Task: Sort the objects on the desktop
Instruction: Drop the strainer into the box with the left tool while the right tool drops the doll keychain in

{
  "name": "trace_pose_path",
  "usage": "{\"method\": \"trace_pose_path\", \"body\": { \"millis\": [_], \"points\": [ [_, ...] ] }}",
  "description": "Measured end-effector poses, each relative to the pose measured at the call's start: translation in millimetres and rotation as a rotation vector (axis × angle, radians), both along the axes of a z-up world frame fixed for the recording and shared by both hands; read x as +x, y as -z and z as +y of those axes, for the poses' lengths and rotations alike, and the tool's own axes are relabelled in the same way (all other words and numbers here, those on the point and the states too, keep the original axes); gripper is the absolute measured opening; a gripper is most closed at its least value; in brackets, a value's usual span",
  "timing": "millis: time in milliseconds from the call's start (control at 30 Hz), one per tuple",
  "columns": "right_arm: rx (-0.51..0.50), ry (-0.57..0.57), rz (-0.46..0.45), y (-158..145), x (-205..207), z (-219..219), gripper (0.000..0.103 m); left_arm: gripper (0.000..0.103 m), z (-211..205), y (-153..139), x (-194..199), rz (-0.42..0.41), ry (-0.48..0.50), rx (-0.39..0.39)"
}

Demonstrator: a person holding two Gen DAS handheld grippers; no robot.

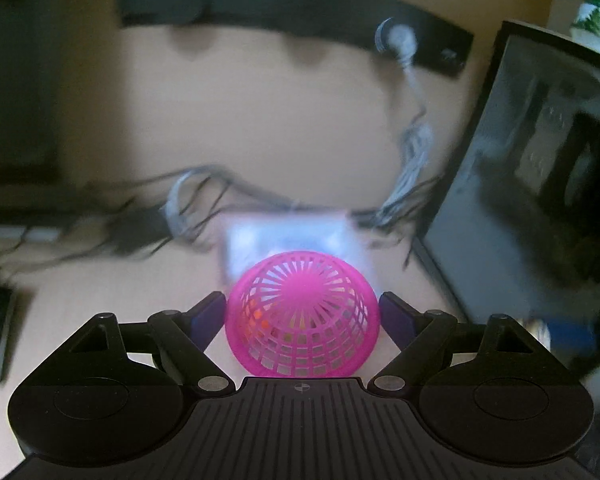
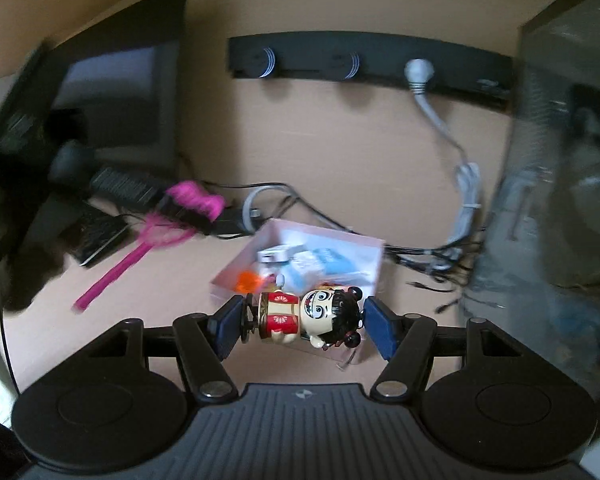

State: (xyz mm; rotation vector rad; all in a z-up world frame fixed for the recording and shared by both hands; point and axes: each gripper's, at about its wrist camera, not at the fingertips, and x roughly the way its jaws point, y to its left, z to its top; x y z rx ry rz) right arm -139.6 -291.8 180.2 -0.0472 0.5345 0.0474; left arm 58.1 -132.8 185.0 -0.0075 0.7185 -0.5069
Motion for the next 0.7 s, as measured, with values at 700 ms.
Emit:
{"method": "trace_pose_path", "body": {
  "millis": [700],
  "points": [
    [0.003,0.203,0.129,28.9,-2.7,-19.5,0.065,0.098,-38.6,84.5,91.5,0.122,0.003,0.078]
  ]
}}
